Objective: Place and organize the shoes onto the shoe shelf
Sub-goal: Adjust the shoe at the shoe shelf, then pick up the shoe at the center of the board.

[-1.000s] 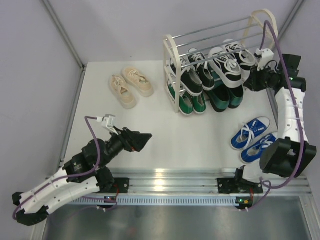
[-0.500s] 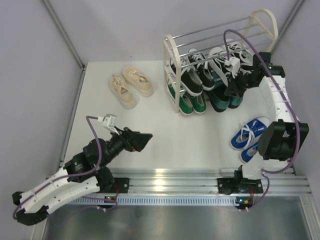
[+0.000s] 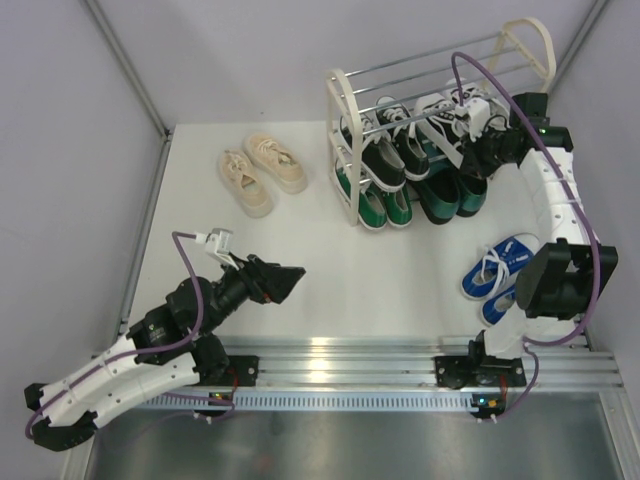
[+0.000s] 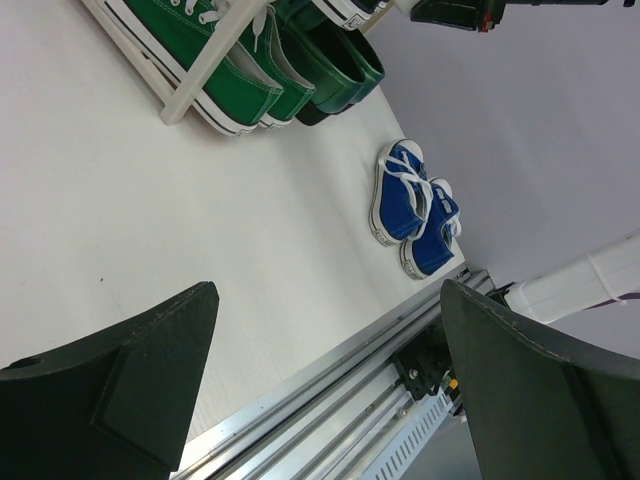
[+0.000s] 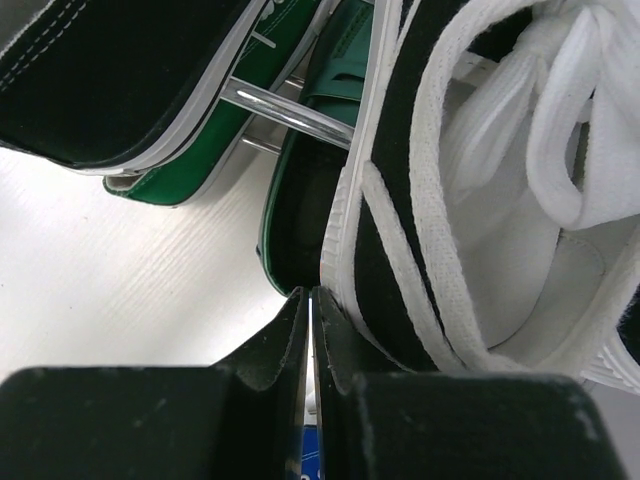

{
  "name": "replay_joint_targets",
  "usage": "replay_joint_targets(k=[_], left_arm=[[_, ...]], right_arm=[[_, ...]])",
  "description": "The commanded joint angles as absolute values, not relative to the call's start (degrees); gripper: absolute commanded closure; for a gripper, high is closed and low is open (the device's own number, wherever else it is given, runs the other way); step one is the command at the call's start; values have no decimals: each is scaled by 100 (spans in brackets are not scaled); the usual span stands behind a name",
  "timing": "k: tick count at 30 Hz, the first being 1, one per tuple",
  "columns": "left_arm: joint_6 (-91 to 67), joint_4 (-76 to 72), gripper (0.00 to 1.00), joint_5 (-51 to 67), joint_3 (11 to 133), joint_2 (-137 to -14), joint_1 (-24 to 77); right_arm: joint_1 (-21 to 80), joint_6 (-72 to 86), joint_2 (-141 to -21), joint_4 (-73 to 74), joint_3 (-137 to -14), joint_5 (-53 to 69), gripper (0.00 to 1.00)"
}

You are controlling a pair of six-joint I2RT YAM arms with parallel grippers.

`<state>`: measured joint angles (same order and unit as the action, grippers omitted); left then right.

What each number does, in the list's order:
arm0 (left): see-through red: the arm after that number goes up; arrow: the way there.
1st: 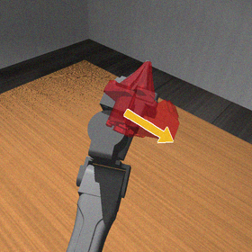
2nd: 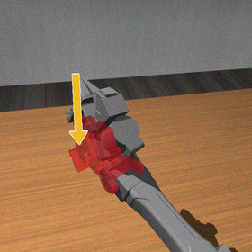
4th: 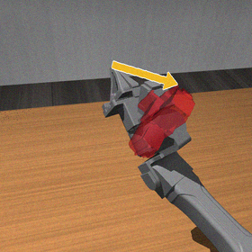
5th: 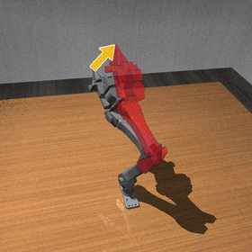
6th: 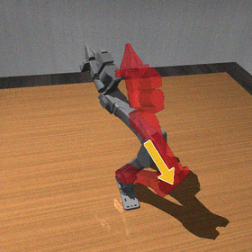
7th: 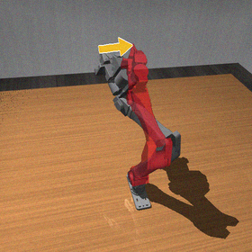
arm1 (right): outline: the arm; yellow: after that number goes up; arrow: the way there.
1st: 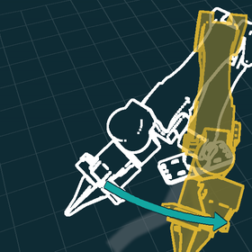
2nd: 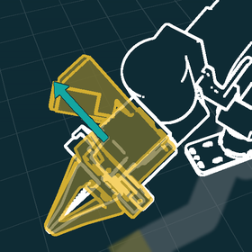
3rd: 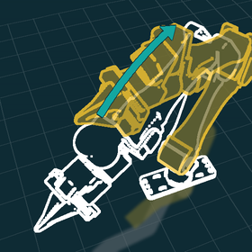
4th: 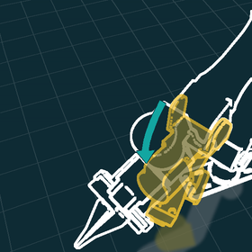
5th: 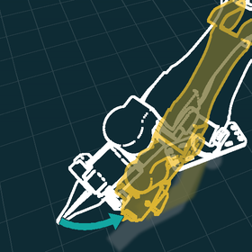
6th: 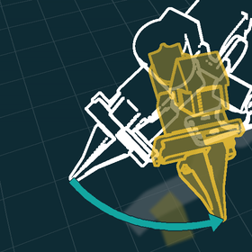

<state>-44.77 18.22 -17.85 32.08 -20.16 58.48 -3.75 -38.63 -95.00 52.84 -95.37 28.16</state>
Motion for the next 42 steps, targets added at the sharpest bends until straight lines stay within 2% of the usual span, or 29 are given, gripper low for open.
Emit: replay_joint_targets(k=[1,5,8,9,11,14,17,18,21,24,26,28,31,38,42], left_arm=[[-4342,1714,2,-1793,3349,-2030,5827],[-4289,1714,2,-1854,3357,-2039,5836],[-4237,1714,2,-1951,3384,-2091,5836],[-4228,1723,2,-2056,3410,-2100,5836],[-4236,1723,2,-2231,3454,-2275,5836],[-4394,1784,2,-2627,3726,-2809,5827],[-4360,1810,2,-2891,4235,-3698,5818],[-4342,1906,2,-2935,4393,-3953,5801],[-4307,2083,2,-2621,5008,-4858,5337],[-4508,2048,2,-1462,5185,-5483,4055],[-4736,2091,2,-1205,5299,-5896,3152],[-4938,2144,2,-1283,5405,-6334,2674],[-4949,2171,7,-1301,5703,-7019,1744],[-4544,2162,16,-1345,6617,-8612,862],[-4447,2162,17,-1283,7101,-9315,642]], right_arm=[[-343,-3753,-9404,4447,-9773,2540,96],[-343,-3718,-9352,4482,-9756,2505,95],[-404,-3971,-9142,4980,-9721,3135,94],[-439,-4312,-9028,5140,-9668,3695,89],[-439,-4526,-8589,5526,-9379,4103,87],[-466,-4544,-7737,5590,-8625,4771,78],[-501,-3731,-6630,4819,-7386,5053,61],[-562,-3553,-6088,4338,-6730,5193,49],[-641,-3059,-5356,3877,-5726,5448,21],[-668,-3102,-5011,3858,-5275,5511,12],[-694,-3164,-4905,3876,-5125,5511,12],[-764,-3234,-4808,3902,-4914,5616,11],[-861,-3366,-4641,3885,-4650,5739,10],[-1046,-3445,-4272,3902,-4518,5756,9],[-1107,-3463,-4201,3902,-4518,5740,9]])
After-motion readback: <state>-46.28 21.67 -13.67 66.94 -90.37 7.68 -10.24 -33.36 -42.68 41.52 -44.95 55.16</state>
